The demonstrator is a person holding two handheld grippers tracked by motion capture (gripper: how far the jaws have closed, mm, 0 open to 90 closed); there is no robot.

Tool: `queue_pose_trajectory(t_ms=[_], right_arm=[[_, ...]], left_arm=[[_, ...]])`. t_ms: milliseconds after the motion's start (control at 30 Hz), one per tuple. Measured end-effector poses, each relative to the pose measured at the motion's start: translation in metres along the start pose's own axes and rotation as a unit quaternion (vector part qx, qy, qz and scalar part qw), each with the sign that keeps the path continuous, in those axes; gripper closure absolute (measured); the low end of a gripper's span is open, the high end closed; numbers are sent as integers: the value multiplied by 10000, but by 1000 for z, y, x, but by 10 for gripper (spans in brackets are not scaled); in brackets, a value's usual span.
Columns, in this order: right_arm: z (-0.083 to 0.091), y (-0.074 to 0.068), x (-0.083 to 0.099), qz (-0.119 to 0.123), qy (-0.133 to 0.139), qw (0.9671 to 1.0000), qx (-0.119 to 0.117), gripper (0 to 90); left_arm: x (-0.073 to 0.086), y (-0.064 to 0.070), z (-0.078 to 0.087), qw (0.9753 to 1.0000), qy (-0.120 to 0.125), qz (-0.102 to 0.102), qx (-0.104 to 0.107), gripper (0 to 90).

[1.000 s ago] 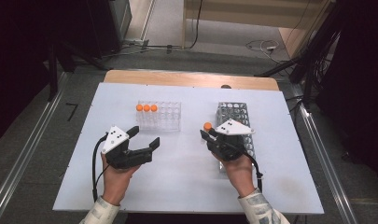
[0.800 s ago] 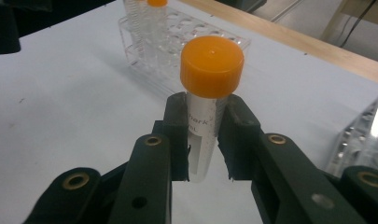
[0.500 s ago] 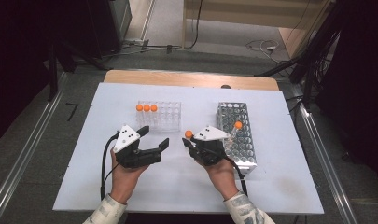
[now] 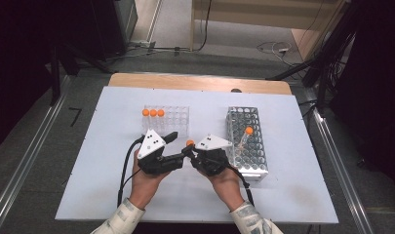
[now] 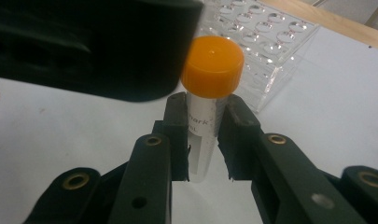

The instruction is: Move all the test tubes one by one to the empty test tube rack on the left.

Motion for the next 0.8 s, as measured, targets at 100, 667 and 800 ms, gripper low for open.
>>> queue_pose_trajectory(t_ms=[100,667,800], right_arm=[[1,1,-1,-3,23,10000,-4,715],[3,-1,-1,7,26,10000,-68,715],[3,-1,-2,7,36,10000,-72,715]], left_arm=[[2,1,-6,10000,-83,-12,39,434],[6,2,-11,9994,-220,-97,232,673],[6,2,-12,9994,-215,-101,243,689]])
Point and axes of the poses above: each handheld gripper's, and its own axes: z roughly backward along the jaws, x roughly out of its underside, y roughly to its right, the point moved 5 cm from there along -z, roughly forward along the jaws, and after that the axes turned 11 degrees about x, right-handed, at the moved point
